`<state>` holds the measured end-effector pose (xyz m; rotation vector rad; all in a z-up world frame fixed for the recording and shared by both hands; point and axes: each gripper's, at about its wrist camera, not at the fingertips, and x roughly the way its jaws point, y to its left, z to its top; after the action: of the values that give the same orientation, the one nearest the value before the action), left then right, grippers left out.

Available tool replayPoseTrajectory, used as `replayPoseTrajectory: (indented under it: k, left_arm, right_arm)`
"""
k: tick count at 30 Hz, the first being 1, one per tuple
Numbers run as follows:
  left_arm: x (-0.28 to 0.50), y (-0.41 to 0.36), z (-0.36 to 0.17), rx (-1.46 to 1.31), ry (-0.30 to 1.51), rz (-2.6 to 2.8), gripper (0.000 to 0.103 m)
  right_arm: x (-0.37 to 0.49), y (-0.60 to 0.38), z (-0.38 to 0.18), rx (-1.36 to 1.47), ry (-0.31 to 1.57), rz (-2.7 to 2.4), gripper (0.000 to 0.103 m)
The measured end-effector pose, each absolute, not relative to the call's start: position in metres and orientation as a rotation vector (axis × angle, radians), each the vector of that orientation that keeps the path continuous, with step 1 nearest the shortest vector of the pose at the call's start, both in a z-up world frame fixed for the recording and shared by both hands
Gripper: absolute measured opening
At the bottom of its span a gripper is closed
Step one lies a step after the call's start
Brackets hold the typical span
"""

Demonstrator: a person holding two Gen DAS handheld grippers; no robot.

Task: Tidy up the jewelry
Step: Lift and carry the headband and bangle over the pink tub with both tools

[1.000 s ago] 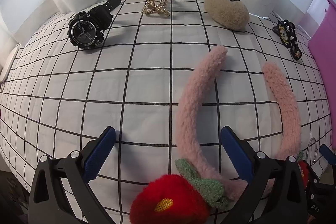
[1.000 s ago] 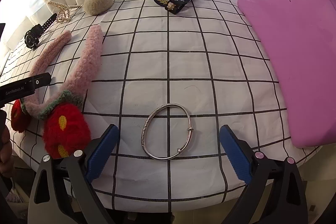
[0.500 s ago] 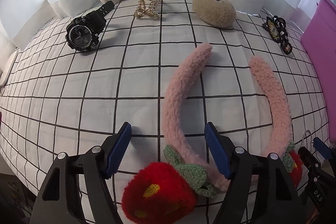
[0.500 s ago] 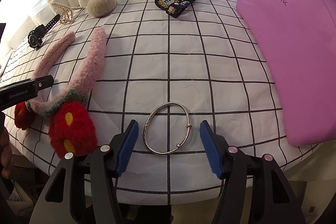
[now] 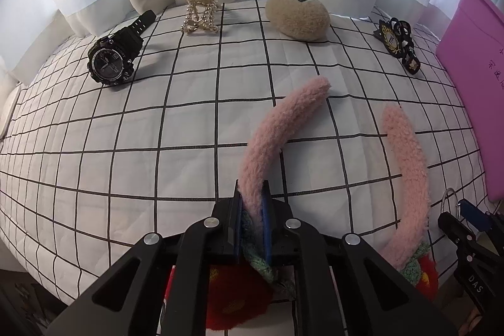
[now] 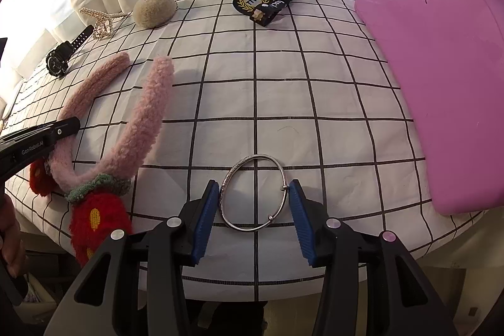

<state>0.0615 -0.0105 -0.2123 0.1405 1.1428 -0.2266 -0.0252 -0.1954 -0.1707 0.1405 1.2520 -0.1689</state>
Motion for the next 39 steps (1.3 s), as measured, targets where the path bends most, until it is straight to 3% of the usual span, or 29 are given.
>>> replayPoseTrajectory:
  k: [39]
  left_arm:
    - [0.064,0.001,-0.108,0.048,0.947,-0.263,0.010]
  right_arm:
    - [-0.008,-0.194,-0.075,0.125,1.050,-0.141,0.045]
